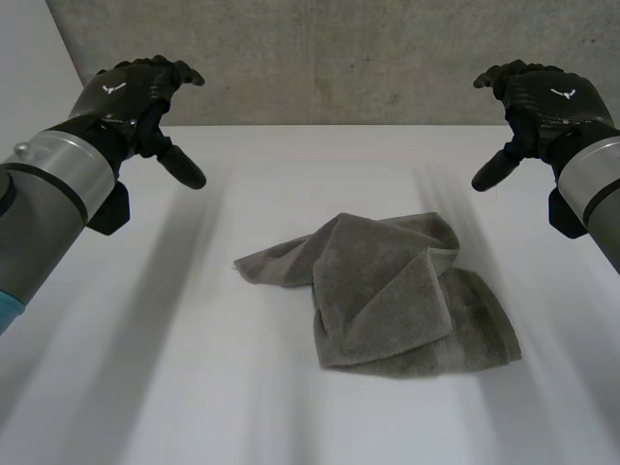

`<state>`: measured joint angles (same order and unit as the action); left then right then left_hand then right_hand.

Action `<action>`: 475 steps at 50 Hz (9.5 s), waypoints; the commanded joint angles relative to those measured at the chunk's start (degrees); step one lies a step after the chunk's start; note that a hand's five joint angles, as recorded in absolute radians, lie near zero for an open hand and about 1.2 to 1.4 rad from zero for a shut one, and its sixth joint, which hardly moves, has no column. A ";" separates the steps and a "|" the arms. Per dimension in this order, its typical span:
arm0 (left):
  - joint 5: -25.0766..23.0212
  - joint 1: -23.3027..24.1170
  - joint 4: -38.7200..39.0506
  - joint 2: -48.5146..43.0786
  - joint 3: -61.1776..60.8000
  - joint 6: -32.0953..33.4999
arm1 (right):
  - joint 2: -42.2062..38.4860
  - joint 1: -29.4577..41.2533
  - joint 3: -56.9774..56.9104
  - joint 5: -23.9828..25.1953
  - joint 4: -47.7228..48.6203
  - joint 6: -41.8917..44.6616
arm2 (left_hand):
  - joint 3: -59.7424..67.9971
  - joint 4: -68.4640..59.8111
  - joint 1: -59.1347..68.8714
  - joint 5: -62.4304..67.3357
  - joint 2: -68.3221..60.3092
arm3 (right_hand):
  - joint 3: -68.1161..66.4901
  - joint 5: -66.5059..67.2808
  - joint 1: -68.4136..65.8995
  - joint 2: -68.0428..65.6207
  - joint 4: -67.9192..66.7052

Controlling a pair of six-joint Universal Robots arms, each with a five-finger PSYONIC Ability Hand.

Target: Fold the towel.

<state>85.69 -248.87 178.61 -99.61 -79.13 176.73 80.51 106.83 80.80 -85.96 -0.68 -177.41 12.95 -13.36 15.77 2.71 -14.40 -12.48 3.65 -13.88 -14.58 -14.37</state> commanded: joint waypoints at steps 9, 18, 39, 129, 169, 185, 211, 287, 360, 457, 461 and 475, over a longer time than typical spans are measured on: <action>-11.51 4.53 4.82 -12.98 1.17 5.46 | -2.54 -7.86 6.72 8.41 -10.13 0.75 | -2.95 3.36 -3.87 -0.81 2.51 | 2.48 -3.65 3.88 4.58 4.37; -14.49 11.37 8.24 -27.11 8.62 18.01 | -7.46 -9.71 14.90 17.49 -6.72 1.97 | -2.95 3.36 -3.37 -0.31 2.00 | 2.48 -3.65 3.88 4.58 4.37; -14.67 14.73 18.26 -40.67 15.05 31.92 | -8.79 -9.62 16.85 17.31 -3.45 5.23 | -2.95 3.36 50.50 53.56 -51.86 | 2.48 -3.65 3.88 4.58 4.37; -23.28 11.39 -0.02 -37.06 16.46 27.17 | -15.91 5.85 18.08 11.43 6.22 6.11 | -2.95 3.36 38.68 41.74 -40.05 | 2.48 28.56 -28.33 -27.63 4.37; -16.08 8.40 -0.19 -18.08 -2.09 28.23 | -13.80 4.88 14.12 25.75 1.12 4.18 | -2.95 3.36 64.23 67.29 -65.60 | 2.48 32.10 -31.86 -31.16 4.37; -15.29 4.18 -0.19 -13.51 -7.62 28.14 | -20.04 7.08 12.46 25.93 3.93 2.24 | -2.95 3.36 64.23 67.29 -65.60 | 2.48 66.34 -66.10 -65.41 4.37; -6.22 2.60 32.39 7.04 -0.47 14.97 | -1.51 9.36 -16.60 17.47 16.94 -4.79 | -2.95 3.36 64.23 67.29 -65.60 | 2.48 66.35 -66.12 -65.42 4.37; -15.73 -3.65 18.01 -0.06 -42.86 28.49 | -12.46 2.23 9.31 31.72 2.80 38.10 | -2.95 3.36 64.23 67.29 -65.60 | 2.48 5.01 -4.78 -4.08 4.37; -15.37 -6.02 17.21 4.68 -44.54 28.49 | -15.55 1.19 11.84 24.96 -13.30 71.85 | -2.95 3.36 64.23 67.29 -65.60 | 2.48 14.44 -14.20 -13.50 4.37; -12.91 -13.57 17.21 2.23 -41.46 28.67 | -10.55 -14.11 19.13 38.23 -0.81 39.33 | -2.95 3.36 15.13 18.19 -16.50 | 2.48 66.35 -66.12 -65.42 4.37; -12.91 -15.41 17.12 2.22 -41.02 30.50 | -10.46 -14.46 18.96 38.23 -0.55 39.33 | -2.95 3.36 19.67 22.73 -21.04 | 2.48 66.35 -66.12 -65.42 4.37; -13.18 -17.88 16.33 2.05 -40.67 33.68 | -10.28 -14.98 18.69 37.70 -1.43 38.98 | -2.95 3.36 64.23 67.29 -65.60 | 2.48 66.35 -66.12 -65.42 4.37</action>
<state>72.75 -266.71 195.20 -97.55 -119.88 210.48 70.08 91.73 99.56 -48.13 -1.66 -138.17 12.95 -13.36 72.86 62.67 -73.56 -12.48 66.38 -76.20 -75.20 -14.36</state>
